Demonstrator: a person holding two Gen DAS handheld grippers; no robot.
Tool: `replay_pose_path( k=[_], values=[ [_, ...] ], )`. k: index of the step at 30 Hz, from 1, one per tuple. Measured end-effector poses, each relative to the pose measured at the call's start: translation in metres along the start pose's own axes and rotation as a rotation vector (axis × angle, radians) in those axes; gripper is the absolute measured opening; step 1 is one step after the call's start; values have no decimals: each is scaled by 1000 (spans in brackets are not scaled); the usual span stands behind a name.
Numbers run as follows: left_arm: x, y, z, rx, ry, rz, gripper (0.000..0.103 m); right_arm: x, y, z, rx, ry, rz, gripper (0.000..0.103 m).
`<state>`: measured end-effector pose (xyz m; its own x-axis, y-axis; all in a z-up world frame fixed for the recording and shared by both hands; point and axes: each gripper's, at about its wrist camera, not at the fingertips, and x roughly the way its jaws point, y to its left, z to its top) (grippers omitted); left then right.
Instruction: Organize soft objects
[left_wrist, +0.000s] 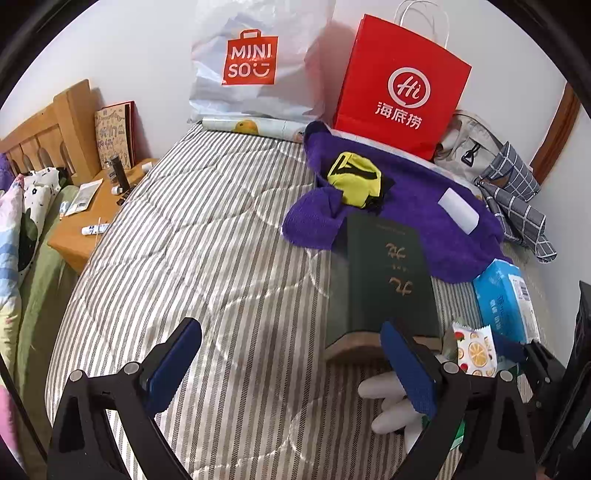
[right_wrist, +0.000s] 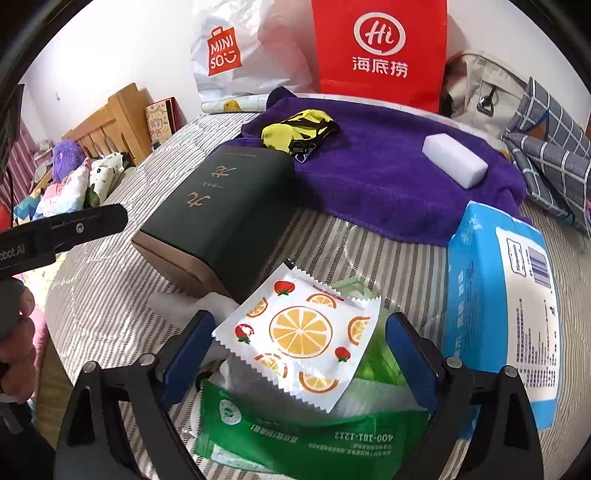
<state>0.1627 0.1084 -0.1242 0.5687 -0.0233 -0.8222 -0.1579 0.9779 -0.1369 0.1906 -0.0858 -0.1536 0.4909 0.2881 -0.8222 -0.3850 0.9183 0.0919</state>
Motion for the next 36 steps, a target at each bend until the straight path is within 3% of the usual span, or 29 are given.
replay_pose_path(
  k=[2,6,8,13,18,21,22,23,26,32,36],
  values=[
    [1,0,-3,4,6,2,98,-1,-2,0,9,-5,12,83],
    [5,1,-8,2,21,6,98,-9,-7,2,17,-30,28,80],
    [6,0,-10,2,25,6,98,-12,-7,2,13,-42,30,72],
    [8,1,-17,-8,45,8,98,-17,-10,0,14,-52,49,70],
    [10,3,-22,-21,61,8,98,-17,-14,-5,29,-57,80,60],
    [10,1,-23,-17,64,15,98,-16,-17,-6,37,-59,98,45],
    [10,1,-23,-17,63,16,98,-14,-18,-5,40,-52,108,28],
    [9,0,-23,-19,63,17,98,-12,-20,-5,47,-41,118,20],
    [8,-2,-23,-12,61,13,98,-10,-27,-5,75,-30,151,20],
    [10,-3,-24,-11,67,16,98,-22,-31,-2,87,-80,171,6],
    [10,-5,-25,-3,69,10,98,-35,-35,2,109,-102,205,4]
  ],
)
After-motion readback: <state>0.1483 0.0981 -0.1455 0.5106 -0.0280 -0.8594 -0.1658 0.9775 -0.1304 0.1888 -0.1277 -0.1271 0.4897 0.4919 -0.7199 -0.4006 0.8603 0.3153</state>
